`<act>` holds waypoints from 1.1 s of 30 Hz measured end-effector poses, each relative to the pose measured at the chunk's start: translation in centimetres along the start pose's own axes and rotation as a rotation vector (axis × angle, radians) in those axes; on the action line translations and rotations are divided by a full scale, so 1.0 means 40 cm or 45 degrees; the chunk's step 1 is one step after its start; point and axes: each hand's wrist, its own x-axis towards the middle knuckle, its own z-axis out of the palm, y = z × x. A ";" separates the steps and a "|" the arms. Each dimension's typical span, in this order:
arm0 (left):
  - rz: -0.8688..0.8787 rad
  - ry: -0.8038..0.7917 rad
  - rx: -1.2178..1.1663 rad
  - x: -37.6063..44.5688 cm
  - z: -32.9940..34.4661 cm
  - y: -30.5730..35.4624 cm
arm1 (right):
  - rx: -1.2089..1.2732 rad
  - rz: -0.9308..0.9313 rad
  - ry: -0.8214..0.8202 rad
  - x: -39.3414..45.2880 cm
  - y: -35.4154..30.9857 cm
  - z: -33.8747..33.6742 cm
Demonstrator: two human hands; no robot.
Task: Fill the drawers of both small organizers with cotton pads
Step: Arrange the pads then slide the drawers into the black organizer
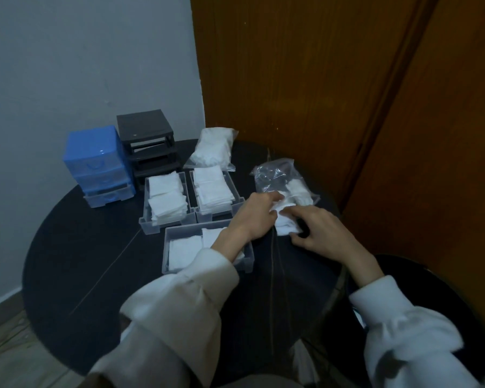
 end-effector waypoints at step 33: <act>0.120 0.257 -0.794 -0.059 -0.071 0.007 | 1.147 -0.128 0.380 -0.008 -0.049 -0.062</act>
